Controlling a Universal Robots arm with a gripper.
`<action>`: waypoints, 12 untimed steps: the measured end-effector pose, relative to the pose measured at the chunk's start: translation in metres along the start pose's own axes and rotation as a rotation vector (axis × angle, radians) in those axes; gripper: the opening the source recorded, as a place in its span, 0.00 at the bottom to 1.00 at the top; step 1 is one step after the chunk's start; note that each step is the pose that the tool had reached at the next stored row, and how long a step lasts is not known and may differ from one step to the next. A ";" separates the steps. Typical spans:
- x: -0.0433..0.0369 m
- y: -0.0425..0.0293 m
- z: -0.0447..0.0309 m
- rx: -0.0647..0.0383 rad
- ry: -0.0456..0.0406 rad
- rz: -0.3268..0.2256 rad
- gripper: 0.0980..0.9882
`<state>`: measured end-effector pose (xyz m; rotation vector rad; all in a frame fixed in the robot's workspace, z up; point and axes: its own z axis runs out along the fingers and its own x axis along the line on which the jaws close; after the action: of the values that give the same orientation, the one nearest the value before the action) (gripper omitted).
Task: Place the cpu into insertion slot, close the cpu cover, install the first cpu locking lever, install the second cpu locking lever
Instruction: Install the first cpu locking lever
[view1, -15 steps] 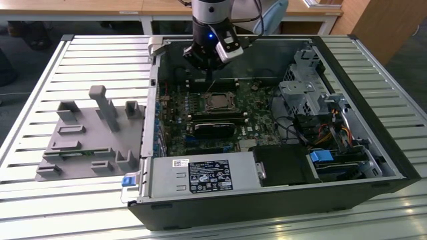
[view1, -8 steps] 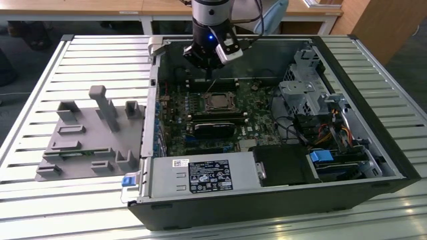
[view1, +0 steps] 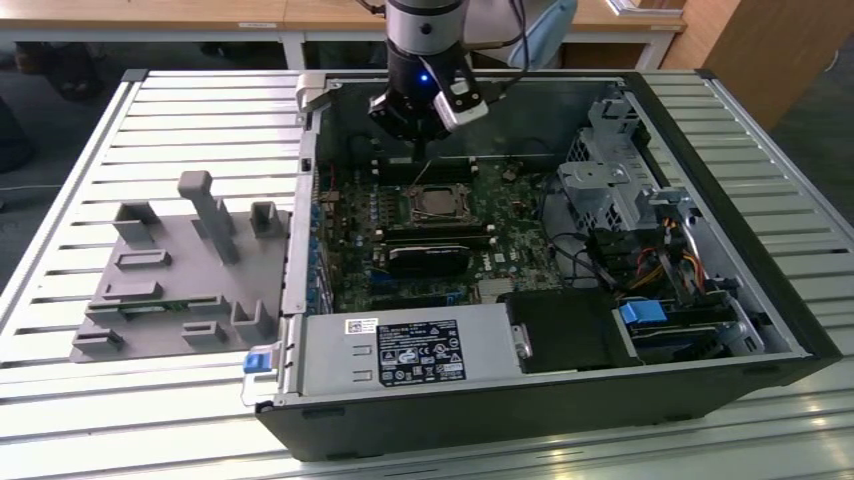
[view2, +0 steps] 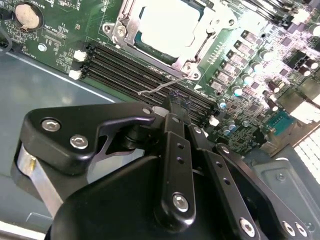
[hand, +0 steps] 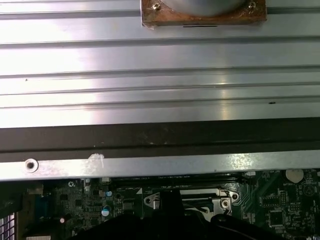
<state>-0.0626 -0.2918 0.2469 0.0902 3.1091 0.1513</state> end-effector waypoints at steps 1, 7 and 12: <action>-0.0010 0.0000 0.0007 0.000 0.0001 -0.001 0.01; -0.0066 0.0000 0.0042 0.000 0.0004 -0.005 0.01; -0.0107 0.0000 0.0066 0.000 0.0005 -0.006 0.01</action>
<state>-0.0517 -0.2918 0.2406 0.0813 3.1096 0.1510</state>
